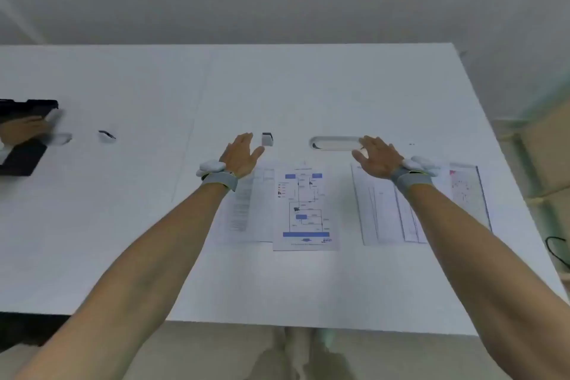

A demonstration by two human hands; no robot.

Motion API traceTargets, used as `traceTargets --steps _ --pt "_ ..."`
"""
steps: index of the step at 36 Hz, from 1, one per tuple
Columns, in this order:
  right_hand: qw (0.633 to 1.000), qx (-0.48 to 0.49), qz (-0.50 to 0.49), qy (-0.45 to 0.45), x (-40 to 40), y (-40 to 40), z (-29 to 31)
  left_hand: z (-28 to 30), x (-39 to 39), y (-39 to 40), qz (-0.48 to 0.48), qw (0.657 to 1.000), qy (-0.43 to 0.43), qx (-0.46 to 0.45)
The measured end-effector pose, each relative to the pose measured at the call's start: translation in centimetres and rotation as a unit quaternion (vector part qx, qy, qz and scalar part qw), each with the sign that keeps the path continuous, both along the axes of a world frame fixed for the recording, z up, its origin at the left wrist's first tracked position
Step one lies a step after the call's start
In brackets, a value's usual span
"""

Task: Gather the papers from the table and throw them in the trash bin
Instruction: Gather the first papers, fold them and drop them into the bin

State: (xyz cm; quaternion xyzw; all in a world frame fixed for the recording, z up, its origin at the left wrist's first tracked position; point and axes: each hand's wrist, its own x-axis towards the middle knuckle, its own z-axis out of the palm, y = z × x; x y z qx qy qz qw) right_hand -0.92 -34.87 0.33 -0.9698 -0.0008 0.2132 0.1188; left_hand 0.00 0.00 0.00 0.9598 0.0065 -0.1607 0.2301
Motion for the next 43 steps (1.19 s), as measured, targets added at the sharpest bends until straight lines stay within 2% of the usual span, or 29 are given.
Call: traceTargets --steps 9,17,23,30,36,39,43 --pt "0.992 0.037 -0.03 0.116 -4.8 1.7 -9.9 -8.6 -6.0 0.7 0.011 0.991 0.133 0.003" --pt "0.973 0.135 -0.148 0.118 -5.6 3.3 -14.6 -12.3 -8.0 3.1 0.071 0.992 0.102 -0.037" --pt "0.944 0.194 -0.246 0.105 -4.6 3.9 -17.2 -14.2 -6.2 7.0 0.214 0.974 0.07 -0.03" --pt "0.907 0.253 -0.326 0.089 -3.1 4.5 -20.2 -16.8 -3.4 11.7 0.371 0.919 0.132 0.014" --pt "0.885 0.271 -0.372 0.063 -1.9 5.9 -21.7 -18.5 -0.9 12.9 0.43 0.892 0.123 -0.063" --pt "0.887 0.264 -0.375 0.052 -1.3 7.1 -21.9 -18.7 -0.2 11.9 0.411 0.892 0.135 -0.13" --pt "0.888 0.267 -0.369 0.061 -0.8 8.8 -21.9 -18.8 0.2 9.1 0.363 0.905 0.143 -0.17"
